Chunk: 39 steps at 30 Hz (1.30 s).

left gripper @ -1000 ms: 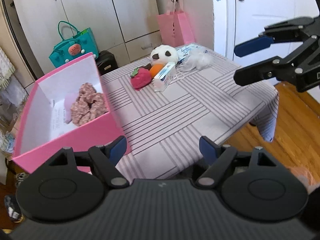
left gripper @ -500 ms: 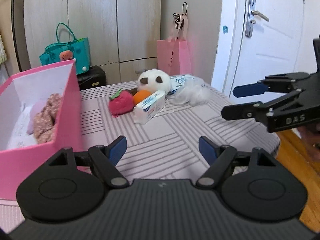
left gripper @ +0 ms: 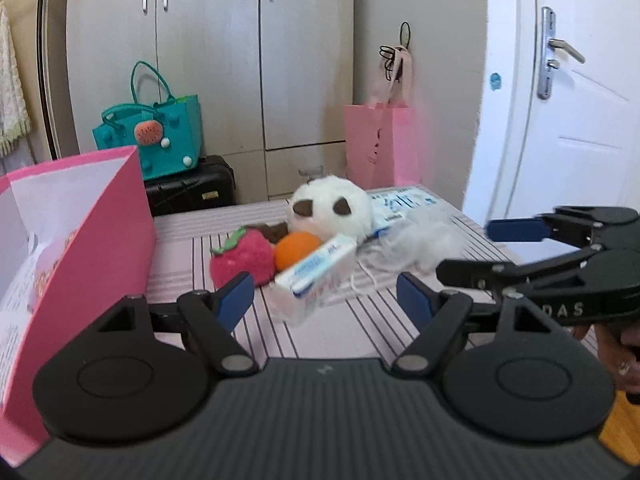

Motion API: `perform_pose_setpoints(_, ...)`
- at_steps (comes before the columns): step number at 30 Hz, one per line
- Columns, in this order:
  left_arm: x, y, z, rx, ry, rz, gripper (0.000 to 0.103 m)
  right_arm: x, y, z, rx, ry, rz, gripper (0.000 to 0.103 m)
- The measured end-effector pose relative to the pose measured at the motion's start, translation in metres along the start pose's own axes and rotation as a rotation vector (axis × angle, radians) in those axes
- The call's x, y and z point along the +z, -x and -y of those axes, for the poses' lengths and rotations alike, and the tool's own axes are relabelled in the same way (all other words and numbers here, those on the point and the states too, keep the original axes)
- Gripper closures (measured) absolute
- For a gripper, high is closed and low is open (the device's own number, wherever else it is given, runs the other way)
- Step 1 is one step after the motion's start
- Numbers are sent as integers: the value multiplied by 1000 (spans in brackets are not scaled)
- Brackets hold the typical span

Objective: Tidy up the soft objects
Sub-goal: 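Withdraw both grippers from the box and move them toward the white tube and mesh puff, then close the left gripper on the white tube while the right gripper grasps the white mesh puff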

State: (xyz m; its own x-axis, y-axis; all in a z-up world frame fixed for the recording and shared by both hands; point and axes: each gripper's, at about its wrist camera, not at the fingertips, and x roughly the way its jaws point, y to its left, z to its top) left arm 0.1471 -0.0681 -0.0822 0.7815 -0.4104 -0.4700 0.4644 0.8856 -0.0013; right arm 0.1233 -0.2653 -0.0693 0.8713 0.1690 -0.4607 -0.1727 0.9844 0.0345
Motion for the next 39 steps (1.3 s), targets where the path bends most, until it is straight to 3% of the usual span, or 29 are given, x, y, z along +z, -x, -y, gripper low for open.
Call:
perform_pose_setpoints(5,9,-22,-1,42,-1,-18,23,5,-15,7,-26,6,-3,13)
perform_pose_setpoints(11,12,-45,-5,60,22,-21,7,6,-38,19,-47,-35,-27,12)
perform_pose_setpoints(19,9,-60,-3,59,-24,9,7,5,-69,36,-6,-149,-120,13)
perform_pose_setpoints(21,8,-59,-2,78,-35,16,15,4,-74,37,-14,-149,-134,14)
perform_pose_setpoints(23,7,-58,0,92,-61,14,31,3,-73,36,-22,-133,-130,23)
perform_pose_setpoints(25,6,-59,-1,73,-70,-1,42,3,-69,32,-11,-116,-121,44)
perform_pose_setpoints(26,5,-60,-1,60,-70,-11,48,2,-67,31,-10,-110,-115,48)
perform_pose_setpoints(28,1,-62,1,35,-78,-33,55,0,-63,28,-13,-95,-111,58)
perform_pose_setpoints(31,-3,-61,8,63,-127,-21,61,-4,-57,23,-36,-69,-109,68)
perform_pose_setpoints(34,-6,-56,12,73,-147,-8,78,-7,-47,21,-59,-75,-108,71)
perform_pose_setpoints(39,-7,-44,12,36,-112,-16,84,-12,-34,17,-94,-77,-124,71)
